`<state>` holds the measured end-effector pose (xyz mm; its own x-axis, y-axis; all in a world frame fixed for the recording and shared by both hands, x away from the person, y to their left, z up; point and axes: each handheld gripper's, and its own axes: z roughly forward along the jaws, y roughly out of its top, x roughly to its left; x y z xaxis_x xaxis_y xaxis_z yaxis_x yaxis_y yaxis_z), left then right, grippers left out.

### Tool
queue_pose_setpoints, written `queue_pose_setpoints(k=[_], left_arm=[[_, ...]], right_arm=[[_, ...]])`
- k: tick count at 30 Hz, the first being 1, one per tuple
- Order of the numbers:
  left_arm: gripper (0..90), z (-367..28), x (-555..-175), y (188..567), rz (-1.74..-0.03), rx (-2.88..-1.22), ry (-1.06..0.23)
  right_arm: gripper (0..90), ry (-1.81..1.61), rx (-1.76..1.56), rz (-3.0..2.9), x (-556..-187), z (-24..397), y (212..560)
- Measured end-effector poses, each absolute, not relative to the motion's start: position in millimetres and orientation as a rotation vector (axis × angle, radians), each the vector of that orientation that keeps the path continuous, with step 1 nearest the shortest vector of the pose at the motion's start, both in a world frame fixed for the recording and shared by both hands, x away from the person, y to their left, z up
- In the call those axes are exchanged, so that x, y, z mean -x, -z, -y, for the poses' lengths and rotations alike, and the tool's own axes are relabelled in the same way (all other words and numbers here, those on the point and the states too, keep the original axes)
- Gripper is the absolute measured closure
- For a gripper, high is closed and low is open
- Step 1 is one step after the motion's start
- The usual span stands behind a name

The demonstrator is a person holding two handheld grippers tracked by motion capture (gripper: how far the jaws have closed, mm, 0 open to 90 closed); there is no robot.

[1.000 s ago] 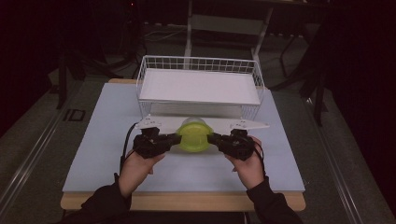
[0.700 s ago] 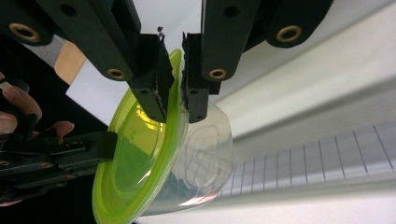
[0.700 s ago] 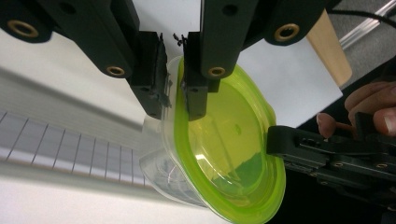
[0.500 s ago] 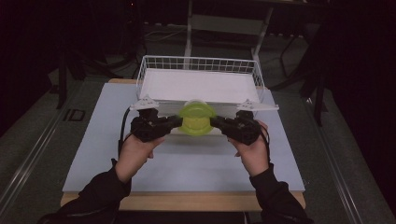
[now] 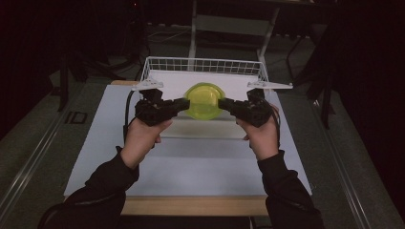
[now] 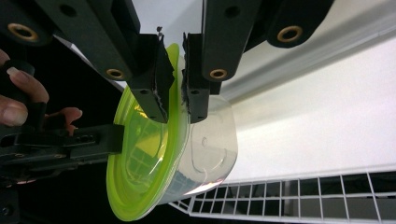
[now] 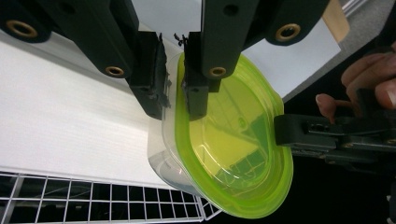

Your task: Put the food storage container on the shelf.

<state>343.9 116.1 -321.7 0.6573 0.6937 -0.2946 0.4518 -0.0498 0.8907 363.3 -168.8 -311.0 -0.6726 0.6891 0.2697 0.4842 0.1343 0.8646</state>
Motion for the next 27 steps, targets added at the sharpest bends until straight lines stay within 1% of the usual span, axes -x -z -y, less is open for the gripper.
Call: queue_pose_setpoints(k=[5, 11, 20, 27], left_arm=[[80.0, -115.1, -359.1, 314.9, -0.951, -1.7, -0.257], [79.8, -114.1, -377.0, 312.3, -0.96, -1.694, -0.23], [79.1, -114.1, -403.1, 316.2, -1.014, -1.709, -0.193], [79.0, -115.8, -416.3, 319.0, -1.052, -1.701, -0.162]], right_arm=[[79.9, -1.54, -1.201, -2.219, -377.8, 166.5, 303.4], [79.9, -1.532, -1.257, -2.238, -395.5, 168.1, 296.7], [79.8, -1.522, -1.383, -2.291, -426.3, 167.7, 303.6], [79.6, -1.5, -1.445, -2.309, -439.3, 164.8, 306.6]])
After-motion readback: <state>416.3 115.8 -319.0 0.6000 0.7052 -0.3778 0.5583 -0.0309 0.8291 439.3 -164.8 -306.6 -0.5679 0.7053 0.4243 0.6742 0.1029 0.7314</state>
